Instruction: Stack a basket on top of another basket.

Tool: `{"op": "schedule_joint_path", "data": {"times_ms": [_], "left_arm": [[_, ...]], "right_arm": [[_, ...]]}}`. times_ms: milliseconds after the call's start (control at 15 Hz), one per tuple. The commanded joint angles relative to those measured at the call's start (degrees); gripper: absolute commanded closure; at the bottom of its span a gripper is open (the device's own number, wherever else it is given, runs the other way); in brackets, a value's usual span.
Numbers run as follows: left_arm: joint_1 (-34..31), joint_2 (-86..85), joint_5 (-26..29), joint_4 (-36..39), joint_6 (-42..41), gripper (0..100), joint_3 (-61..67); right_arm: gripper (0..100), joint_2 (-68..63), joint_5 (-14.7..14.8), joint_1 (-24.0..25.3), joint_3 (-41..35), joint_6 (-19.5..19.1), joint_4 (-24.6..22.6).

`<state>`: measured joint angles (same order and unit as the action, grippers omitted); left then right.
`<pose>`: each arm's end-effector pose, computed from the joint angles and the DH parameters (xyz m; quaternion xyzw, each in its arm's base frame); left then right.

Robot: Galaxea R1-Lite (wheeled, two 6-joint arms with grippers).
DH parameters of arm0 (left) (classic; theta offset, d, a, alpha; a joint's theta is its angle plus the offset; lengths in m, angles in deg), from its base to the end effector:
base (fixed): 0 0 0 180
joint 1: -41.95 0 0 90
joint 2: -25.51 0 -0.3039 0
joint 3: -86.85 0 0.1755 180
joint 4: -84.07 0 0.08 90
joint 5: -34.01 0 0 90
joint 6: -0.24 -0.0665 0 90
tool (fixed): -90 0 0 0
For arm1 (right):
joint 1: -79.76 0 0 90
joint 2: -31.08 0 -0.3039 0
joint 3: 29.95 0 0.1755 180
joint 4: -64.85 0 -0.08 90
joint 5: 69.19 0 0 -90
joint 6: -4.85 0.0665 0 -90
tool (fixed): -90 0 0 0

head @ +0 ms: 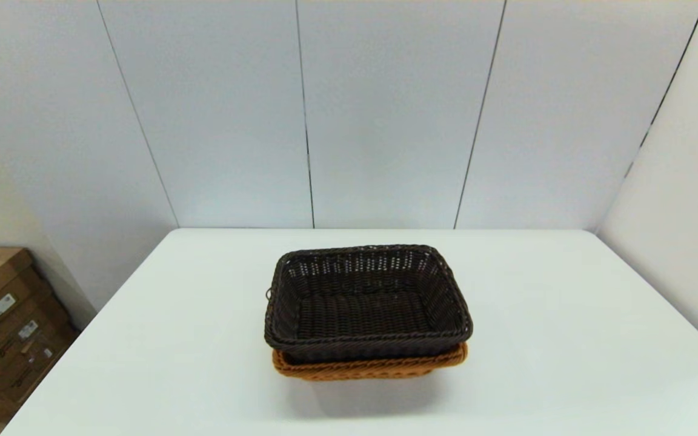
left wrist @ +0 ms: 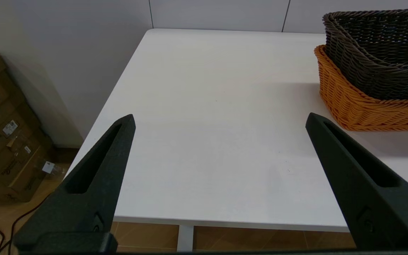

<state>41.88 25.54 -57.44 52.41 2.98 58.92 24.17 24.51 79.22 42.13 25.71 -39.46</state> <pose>-0.0026 0.0017 0.0727 -0.0235 0.0325 0.0140 0.9991 -0.0841 -0.0035 0.1691 0.1777 0.0835 -0.0528 0.9791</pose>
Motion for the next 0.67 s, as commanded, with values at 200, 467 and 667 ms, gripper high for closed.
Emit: {"op": "schedule_joint_path", "data": {"times_ms": [200, 467, 667], "left_arm": [[-0.01, -0.11, -0.04, -0.05, 0.07, 0, -0.01], [-0.01, -0.11, -0.04, -0.05, 0.07, 0, -0.01], [-0.01, -0.11, 0.04, -0.05, -0.02, 0, -0.01]], "right_arm": [[0, 6.91, -0.44, 0.11, -17.69, -14.62, -17.69], [0, 6.91, -0.71, 0.11, -32.01, -23.67, -33.34], [0, 6.91, -0.79, 0.11, -41.77, -26.4, -43.53]]}}
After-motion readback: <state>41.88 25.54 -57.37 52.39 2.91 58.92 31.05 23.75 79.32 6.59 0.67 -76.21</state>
